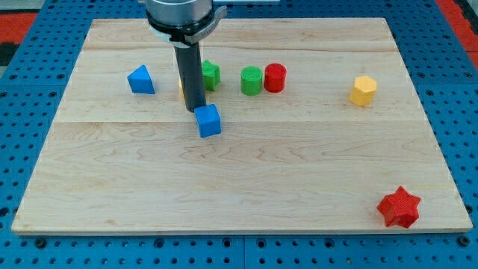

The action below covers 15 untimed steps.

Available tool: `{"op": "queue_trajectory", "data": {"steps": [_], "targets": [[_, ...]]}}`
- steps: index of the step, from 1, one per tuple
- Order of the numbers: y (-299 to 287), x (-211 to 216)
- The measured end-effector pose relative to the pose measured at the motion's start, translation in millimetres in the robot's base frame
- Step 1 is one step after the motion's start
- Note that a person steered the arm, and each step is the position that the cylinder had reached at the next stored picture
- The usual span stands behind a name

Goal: Move blue cube to the bottom left

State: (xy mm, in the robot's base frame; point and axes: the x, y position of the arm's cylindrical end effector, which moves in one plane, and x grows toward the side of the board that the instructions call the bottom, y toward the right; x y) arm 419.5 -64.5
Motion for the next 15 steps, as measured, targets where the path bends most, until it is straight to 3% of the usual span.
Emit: {"op": "queue_trajectory", "data": {"steps": [2,5,7,8,10,12,14,15], "targets": [[66.9,-1.2],[-23.1,31.3],[51.8,38.6],[27.8,63.1],[-50.9,54.6],[-92.3,80.0],[-177.4,79.9],[-191.0,105.0]]}}
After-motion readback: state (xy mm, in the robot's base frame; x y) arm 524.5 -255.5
